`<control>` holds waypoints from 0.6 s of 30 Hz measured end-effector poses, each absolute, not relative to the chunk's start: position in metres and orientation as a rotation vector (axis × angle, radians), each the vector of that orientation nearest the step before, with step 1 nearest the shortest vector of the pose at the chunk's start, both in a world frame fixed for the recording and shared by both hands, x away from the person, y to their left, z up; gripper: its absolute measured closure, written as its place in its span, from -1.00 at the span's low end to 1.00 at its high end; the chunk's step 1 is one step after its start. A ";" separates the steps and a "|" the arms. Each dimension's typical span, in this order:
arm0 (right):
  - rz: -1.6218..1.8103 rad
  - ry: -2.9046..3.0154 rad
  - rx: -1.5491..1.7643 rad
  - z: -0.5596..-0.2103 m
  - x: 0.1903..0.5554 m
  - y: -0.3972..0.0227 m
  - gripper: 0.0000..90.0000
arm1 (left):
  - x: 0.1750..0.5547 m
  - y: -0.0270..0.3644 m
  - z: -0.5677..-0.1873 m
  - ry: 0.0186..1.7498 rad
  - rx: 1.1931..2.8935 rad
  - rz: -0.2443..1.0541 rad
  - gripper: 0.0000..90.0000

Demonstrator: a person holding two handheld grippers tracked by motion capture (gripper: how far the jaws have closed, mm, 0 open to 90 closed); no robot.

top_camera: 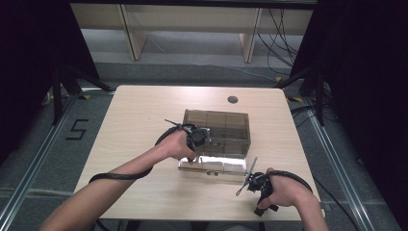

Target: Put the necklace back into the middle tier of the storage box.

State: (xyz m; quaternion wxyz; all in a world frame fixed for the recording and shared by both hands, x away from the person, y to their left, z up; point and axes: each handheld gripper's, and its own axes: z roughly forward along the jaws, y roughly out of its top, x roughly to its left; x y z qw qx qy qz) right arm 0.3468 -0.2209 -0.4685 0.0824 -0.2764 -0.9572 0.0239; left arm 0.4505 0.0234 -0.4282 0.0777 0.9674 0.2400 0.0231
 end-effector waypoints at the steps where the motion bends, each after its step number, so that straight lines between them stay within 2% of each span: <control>1: 0.067 -2.861 -0.820 -0.469 0.347 -0.221 -0.07 | 0.451 0.023 -0.428 0.716 2.898 0.070 0.96; 10: 0.060 -2.866 -0.823 -0.468 0.346 -0.221 -0.07 | 0.450 0.021 -0.431 0.707 2.908 0.067 0.94; 18: 0.072 -2.859 -0.853 -0.468 0.345 -0.220 -0.07 | 0.449 0.023 -0.429 0.703 2.897 0.076 0.82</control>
